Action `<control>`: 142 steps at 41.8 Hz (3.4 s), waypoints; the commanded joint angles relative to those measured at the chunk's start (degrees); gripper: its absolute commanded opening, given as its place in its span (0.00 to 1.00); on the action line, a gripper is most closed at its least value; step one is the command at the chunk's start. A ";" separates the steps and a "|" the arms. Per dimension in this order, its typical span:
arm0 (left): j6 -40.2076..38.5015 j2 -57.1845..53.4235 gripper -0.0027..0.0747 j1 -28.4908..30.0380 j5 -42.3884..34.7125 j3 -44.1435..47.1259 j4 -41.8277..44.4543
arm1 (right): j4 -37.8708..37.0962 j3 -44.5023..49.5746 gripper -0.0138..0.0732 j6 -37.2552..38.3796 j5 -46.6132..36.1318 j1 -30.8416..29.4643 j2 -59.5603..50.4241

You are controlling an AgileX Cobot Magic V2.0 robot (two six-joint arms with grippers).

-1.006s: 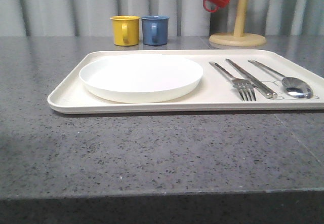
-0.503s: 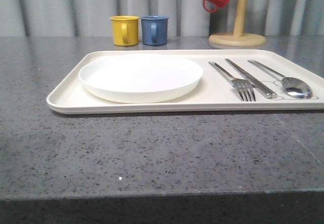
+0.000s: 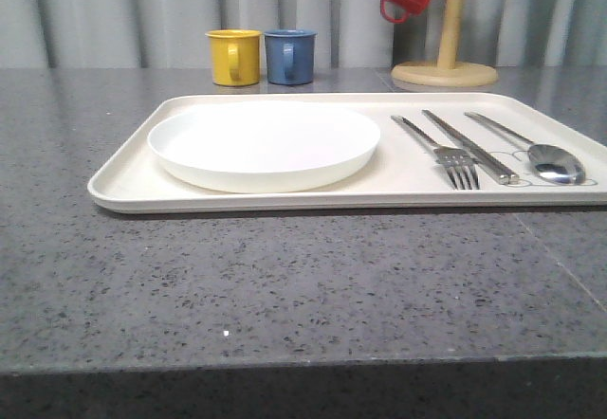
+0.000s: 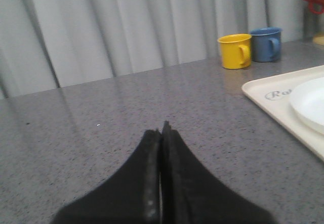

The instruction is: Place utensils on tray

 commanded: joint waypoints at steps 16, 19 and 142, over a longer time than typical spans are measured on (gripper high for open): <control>-0.60 -5.51 0.01 6.38 -8.97 6.80 -3.73 | 0.48 -1.13 0.08 -0.62 -3.51 -0.04 0.61; -0.60 -6.72 0.01 6.38 -7.99 6.92 -4.52 | 0.48 -1.13 0.08 -0.62 -3.51 -0.04 0.61; -0.60 -6.82 0.01 4.55 -8.36 6.92 -4.92 | -4.20 49.10 0.08 6.79 -70.90 -9.42 -20.92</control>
